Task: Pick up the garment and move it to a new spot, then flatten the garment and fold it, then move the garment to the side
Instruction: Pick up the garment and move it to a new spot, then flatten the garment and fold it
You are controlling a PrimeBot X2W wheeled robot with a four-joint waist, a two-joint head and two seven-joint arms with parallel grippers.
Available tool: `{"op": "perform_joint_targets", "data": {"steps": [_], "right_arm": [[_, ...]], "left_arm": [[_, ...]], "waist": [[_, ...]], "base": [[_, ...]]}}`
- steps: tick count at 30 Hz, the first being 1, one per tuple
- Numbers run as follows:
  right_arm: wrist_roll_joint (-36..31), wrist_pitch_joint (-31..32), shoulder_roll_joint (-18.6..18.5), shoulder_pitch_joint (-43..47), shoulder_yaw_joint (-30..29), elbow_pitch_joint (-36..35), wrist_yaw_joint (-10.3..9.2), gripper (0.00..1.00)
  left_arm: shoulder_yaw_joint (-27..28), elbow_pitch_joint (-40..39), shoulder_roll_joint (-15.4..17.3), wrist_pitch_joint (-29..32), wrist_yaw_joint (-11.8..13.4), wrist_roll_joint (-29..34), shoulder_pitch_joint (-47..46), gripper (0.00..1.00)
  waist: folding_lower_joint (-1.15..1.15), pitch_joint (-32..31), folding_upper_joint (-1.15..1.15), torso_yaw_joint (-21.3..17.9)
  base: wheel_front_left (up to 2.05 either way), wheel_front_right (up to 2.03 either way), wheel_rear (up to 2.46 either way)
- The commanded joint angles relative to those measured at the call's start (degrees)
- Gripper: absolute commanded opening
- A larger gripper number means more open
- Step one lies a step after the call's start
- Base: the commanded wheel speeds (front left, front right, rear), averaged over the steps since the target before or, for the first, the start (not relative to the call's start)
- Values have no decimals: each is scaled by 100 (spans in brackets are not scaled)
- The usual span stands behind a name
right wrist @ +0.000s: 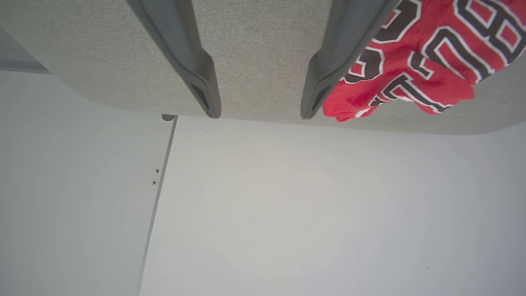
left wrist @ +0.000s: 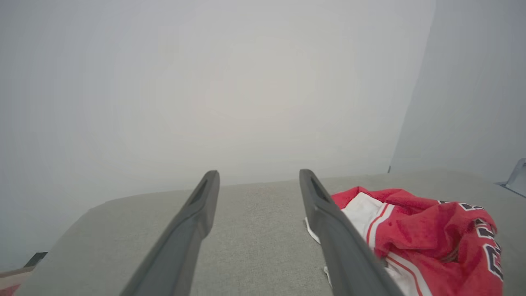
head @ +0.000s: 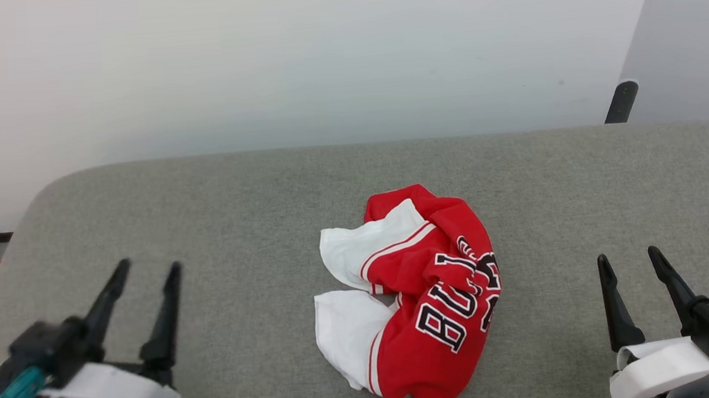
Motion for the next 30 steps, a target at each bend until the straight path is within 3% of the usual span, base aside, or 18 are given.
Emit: {"op": "perform_joint_targets", "data": {"steps": [1, 7, 16, 30], "right_arm": [[-25, -44, -21, 118, -18, 29, 0, 100], [-51, -94, -53, 191, -129, 110, 0, 100], [-75, -138, -81, 349, -311, 113, 0, 100], [-114, -151, -51, 237, -230, 78, 0, 100]], "left_arm": [[146, 49, -72, -143, 70, 34, 186, 100], [778, 124, -378, -301, 182, 63, 730, 100], [1680, -49, -792, -305, -203, 529, 1371, 100], [1858, 89, -987, -259, -614, 807, 1377, 100]], "waist": [[0, -39, 0, 14], [0, -118, 0, 23], [0, -164, 0, 62], [0, -63, 0, 0]], "base": [[0, 0, 0], [0, 0, 0], [0, 0, 0], [0, 0, 0]]}}
